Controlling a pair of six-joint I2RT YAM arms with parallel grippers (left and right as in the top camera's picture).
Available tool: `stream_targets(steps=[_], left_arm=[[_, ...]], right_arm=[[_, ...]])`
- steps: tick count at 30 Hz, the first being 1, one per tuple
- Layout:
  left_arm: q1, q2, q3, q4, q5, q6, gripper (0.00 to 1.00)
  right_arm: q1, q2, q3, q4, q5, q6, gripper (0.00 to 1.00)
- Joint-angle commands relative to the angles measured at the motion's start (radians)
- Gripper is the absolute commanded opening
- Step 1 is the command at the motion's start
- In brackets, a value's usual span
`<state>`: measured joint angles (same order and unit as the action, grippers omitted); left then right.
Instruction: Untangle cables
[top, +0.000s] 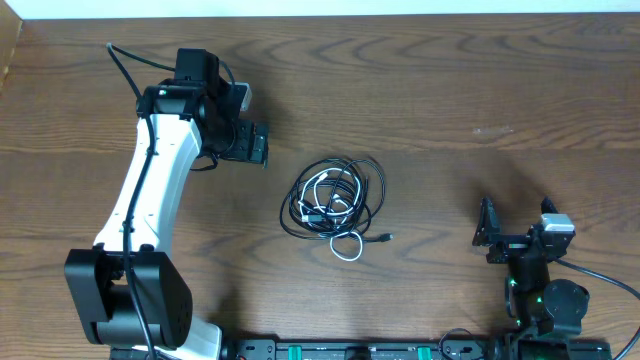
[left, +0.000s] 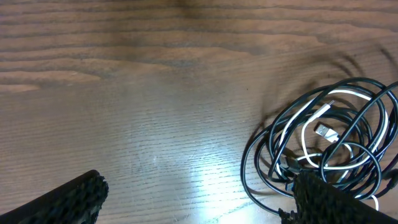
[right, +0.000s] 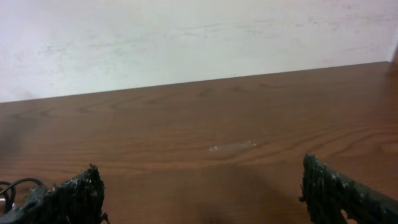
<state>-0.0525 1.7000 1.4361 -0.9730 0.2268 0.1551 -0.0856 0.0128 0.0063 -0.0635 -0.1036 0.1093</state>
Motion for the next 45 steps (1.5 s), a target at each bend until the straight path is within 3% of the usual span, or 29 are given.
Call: stream_targets(steps=[1,45], left_arm=[[0.003,-0.009,0.028,-0.006,-0.001,0.005,0.96],[0.003,-0.043,0.028,-0.013,-0.002,0.005,0.96]], right_arm=[[-0.005,-0.006,-0.001,-0.005,0.004,-0.013,0.99],[-0.005,-0.006,-0.001,-0.005,0.004,-0.013,0.99]])
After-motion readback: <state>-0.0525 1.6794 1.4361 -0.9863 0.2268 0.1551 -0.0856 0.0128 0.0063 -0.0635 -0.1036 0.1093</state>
